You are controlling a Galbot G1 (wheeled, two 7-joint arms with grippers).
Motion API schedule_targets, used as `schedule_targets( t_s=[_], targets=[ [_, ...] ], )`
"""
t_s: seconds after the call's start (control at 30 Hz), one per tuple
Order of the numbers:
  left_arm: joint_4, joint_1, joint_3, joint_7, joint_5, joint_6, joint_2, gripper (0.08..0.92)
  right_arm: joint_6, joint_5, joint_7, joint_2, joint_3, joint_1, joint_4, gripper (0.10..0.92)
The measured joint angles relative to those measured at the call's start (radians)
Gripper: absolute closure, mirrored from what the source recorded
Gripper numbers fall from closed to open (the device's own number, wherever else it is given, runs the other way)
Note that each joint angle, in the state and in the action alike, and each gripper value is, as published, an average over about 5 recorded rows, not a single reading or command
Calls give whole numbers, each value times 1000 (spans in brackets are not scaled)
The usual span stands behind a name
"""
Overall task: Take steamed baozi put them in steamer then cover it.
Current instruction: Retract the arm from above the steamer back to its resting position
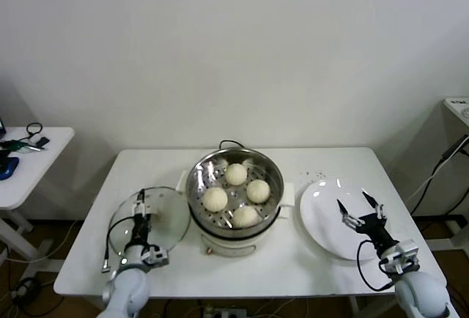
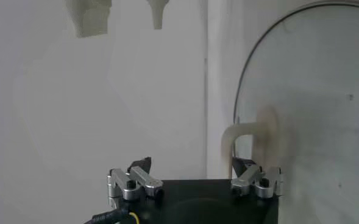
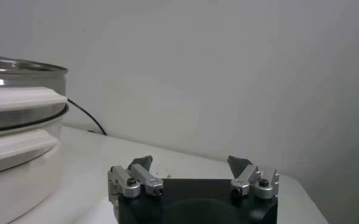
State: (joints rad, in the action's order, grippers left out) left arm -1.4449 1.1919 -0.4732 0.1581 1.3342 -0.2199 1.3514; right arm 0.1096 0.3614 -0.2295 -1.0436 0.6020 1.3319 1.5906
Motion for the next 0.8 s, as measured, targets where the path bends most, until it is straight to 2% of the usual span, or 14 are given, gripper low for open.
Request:
schedule_targets(
  t_s=[0.2,0.63,0.8],
  targets=[
    [19,-10,1,-5,-1,5,2,325,4,-14,-3,-8,-1,-2,-5,203],
    [29,-9,-2,-10,-1,14,10,723,13,-35,-6,-18,-1,-6,-16,203],
    [17,-3,-5,-8,-5,14,8,836,17,-41,-6,-18,-2,-9,-22,203]
  ],
)
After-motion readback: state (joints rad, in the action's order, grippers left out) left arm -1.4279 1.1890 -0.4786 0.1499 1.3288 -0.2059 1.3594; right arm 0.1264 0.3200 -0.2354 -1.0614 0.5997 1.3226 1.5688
